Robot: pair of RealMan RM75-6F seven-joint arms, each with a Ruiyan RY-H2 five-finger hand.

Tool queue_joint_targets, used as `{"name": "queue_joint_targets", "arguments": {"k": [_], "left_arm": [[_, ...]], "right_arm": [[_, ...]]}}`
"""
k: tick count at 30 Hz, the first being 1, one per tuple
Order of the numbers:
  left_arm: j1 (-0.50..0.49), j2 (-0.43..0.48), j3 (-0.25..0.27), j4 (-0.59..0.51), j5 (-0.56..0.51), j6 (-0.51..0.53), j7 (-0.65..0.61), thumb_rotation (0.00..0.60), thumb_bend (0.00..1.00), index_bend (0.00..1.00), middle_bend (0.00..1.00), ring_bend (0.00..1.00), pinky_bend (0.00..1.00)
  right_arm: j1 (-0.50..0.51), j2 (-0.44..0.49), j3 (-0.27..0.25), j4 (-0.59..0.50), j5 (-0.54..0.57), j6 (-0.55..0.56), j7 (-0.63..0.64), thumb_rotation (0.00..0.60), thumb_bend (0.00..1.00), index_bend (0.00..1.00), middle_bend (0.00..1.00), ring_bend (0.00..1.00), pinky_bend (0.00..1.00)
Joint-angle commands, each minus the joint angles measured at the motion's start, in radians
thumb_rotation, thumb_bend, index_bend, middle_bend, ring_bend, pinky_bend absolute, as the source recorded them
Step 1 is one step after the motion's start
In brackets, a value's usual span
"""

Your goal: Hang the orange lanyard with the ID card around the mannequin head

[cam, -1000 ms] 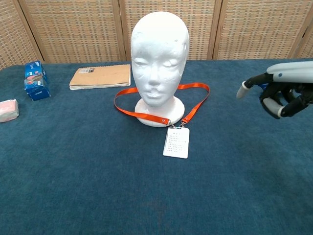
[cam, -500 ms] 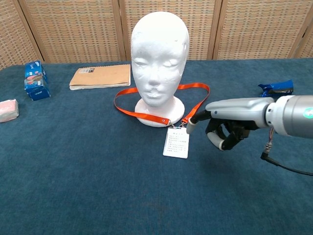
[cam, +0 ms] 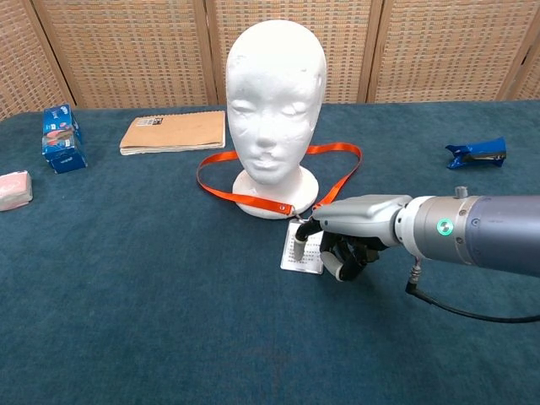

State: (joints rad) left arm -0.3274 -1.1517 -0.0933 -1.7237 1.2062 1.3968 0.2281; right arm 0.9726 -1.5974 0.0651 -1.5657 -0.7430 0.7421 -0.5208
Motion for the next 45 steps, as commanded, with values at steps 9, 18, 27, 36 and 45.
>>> {"name": "queue_joint_targets", "arguments": {"k": [9,18,27,36,45], "left_arm": [[0.008,-0.003,-0.013,0.005,0.007,-0.014,0.003,0.6,0.0,0.0,0.0,0.0,0.0],[0.017,-0.008,-0.02,0.0,0.013,-0.014,0.017,0.6,0.0,0.0,0.0,0.0,0.0],[0.019,-0.018,-0.023,0.001,0.019,-0.019,0.035,0.6,0.0,0.0,0.0,0.0,0.0],[0.041,-0.016,-0.016,-0.006,0.054,0.006,0.03,0.6,0.0,0.0,0.0,0.0,0.0],[0.103,-0.013,0.023,-0.008,0.118,0.074,0.003,0.6,0.0,0.0,0.0,0.0,0.0]], "right_arm": [[0.006,0.075,-0.062,-0.145,-0.035,0.005,-0.014,0.6,0.89,0.32,0.73,0.61,0.73],[-0.005,0.157,-0.13,-0.249,-0.127,-0.02,-0.001,0.6,0.89,0.34,0.73,0.61,0.73],[-0.065,0.237,-0.103,-0.332,-0.337,0.023,0.132,0.6,0.89,0.35,0.73,0.61,0.73],[-0.229,0.454,-0.084,-0.355,-0.65,0.301,0.293,0.6,0.88,0.35,0.72,0.58,0.73],[-0.454,0.498,-0.113,-0.17,-0.726,0.603,0.381,0.6,0.05,0.04,0.02,0.0,0.02]]}}
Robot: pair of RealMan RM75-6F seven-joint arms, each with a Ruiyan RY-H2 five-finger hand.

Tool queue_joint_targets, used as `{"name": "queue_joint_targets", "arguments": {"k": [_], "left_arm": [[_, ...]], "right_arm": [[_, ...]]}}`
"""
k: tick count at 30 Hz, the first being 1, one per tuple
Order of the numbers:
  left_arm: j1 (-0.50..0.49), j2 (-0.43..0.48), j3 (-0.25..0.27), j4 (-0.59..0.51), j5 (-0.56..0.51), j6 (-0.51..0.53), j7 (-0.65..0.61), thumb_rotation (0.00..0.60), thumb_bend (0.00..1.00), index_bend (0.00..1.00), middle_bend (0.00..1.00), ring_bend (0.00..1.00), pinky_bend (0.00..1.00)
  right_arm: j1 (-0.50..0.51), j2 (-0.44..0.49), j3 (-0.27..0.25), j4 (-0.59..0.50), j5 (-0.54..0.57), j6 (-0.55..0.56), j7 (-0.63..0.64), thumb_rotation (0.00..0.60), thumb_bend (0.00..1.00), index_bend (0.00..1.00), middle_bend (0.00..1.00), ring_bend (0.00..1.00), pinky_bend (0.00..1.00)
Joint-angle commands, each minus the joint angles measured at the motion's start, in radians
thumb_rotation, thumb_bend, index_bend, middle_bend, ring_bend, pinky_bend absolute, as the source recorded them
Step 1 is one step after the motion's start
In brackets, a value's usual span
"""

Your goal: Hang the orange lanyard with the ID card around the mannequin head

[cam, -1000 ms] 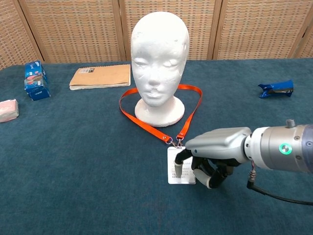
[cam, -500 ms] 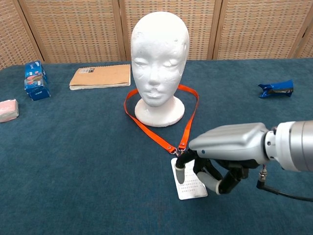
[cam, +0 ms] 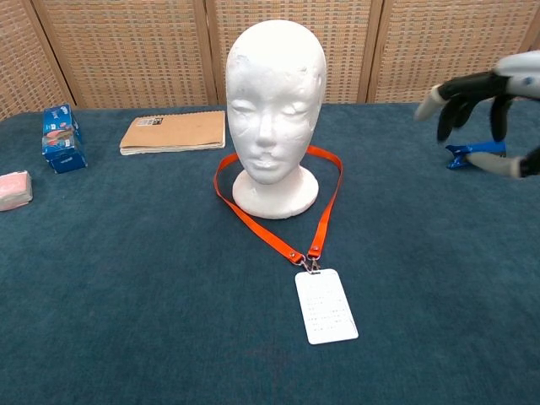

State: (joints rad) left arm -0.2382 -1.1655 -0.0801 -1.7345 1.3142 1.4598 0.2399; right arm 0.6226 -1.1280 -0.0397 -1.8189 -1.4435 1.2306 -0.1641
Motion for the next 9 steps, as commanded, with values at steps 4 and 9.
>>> {"name": "queue_joint_targets", "arguments": {"k": [4,9], "left_arm": [[0.043,0.006,0.027,0.013,0.032,0.034,-0.029,0.6,0.0,0.0,0.0,0.0,0.0],[0.071,0.009,0.045,0.03,0.063,0.056,-0.052,0.6,0.0,0.0,0.0,0.0,0.0]], "right_arm": [[-0.191,-0.014,0.019,0.164,-0.021,0.254,-0.027,0.6,0.0,0.0,0.0,0.0,0.0],[-0.252,-0.045,0.032,0.243,-0.041,0.339,-0.038,0.6,0.0,0.0,0.0,0.0,0.0]]}}
